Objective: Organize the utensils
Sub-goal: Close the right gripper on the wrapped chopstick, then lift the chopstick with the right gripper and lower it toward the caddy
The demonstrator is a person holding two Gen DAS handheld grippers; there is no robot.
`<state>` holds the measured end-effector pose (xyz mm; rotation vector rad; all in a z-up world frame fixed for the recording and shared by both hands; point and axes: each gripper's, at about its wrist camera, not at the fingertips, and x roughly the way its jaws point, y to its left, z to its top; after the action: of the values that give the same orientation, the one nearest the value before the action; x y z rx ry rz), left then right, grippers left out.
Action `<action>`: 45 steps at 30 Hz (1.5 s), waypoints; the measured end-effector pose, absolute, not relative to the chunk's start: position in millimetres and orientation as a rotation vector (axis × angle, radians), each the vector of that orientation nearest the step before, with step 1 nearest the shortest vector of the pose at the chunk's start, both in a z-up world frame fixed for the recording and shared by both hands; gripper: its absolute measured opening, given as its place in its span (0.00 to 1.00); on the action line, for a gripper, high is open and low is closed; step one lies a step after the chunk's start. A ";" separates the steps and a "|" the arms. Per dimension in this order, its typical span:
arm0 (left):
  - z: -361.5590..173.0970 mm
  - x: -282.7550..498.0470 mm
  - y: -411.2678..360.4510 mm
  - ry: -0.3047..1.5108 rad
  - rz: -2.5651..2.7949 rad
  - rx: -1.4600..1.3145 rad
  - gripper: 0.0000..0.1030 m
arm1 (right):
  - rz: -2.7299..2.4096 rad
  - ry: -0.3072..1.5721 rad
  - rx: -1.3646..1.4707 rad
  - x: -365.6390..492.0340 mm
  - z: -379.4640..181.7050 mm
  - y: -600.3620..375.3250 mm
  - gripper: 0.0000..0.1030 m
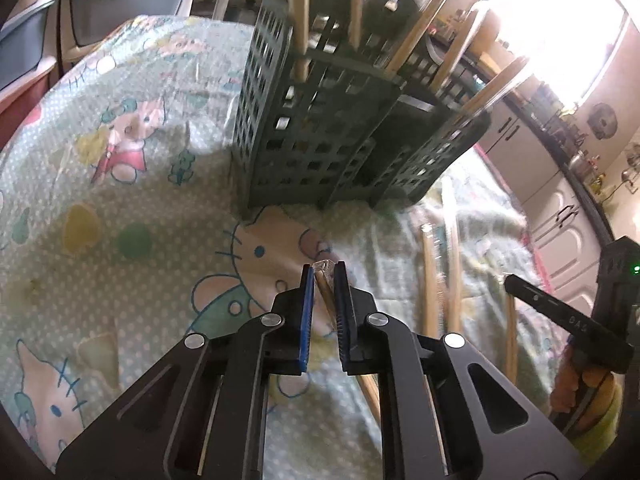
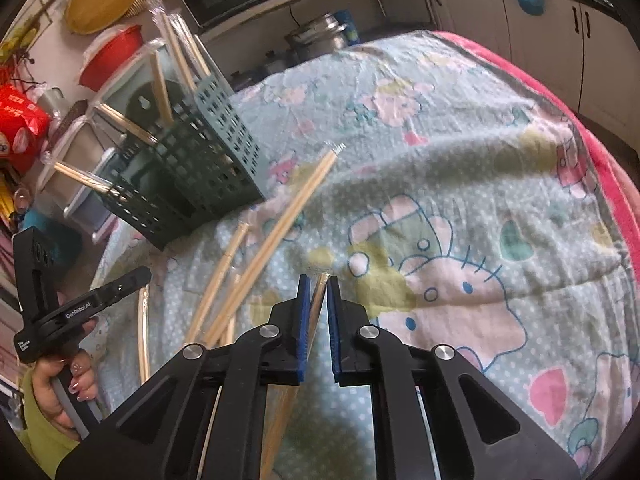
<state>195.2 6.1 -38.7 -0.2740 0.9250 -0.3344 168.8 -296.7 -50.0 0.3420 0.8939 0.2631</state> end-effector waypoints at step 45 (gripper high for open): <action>96.8 150.5 -34.3 0.555 -0.496 -0.201 0.03 | 0.405 0.495 0.217 116.4 79.0 -269.5 0.05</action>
<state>150.5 -34.3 96.8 -0.2006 0.5547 -0.4965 116.4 -269.5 79.0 0.2173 0.4953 0.4050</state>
